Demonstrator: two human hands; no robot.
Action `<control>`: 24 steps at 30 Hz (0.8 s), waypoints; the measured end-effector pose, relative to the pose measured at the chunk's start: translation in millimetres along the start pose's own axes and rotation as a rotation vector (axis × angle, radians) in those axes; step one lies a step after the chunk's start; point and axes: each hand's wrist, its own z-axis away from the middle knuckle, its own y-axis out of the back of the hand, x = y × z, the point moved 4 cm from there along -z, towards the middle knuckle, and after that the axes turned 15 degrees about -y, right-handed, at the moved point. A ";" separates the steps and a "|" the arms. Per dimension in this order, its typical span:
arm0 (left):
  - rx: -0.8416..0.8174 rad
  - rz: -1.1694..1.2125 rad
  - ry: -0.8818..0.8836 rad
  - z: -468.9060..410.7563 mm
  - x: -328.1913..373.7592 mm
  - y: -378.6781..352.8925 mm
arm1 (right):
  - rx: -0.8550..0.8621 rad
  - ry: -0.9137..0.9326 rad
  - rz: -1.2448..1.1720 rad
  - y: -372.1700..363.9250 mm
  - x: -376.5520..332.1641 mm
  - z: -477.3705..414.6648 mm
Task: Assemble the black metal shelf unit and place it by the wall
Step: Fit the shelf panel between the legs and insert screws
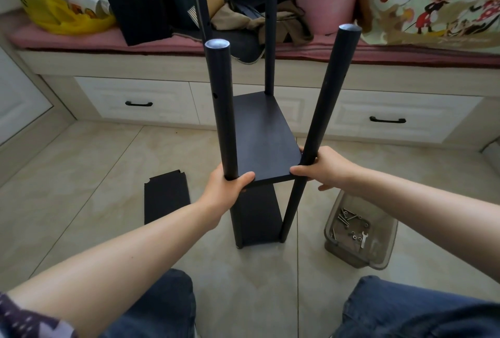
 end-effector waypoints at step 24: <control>-0.082 -0.031 0.042 -7.7 -10.4 18.0 | -0.080 0.065 -0.029 -4.1 -23.2 9.6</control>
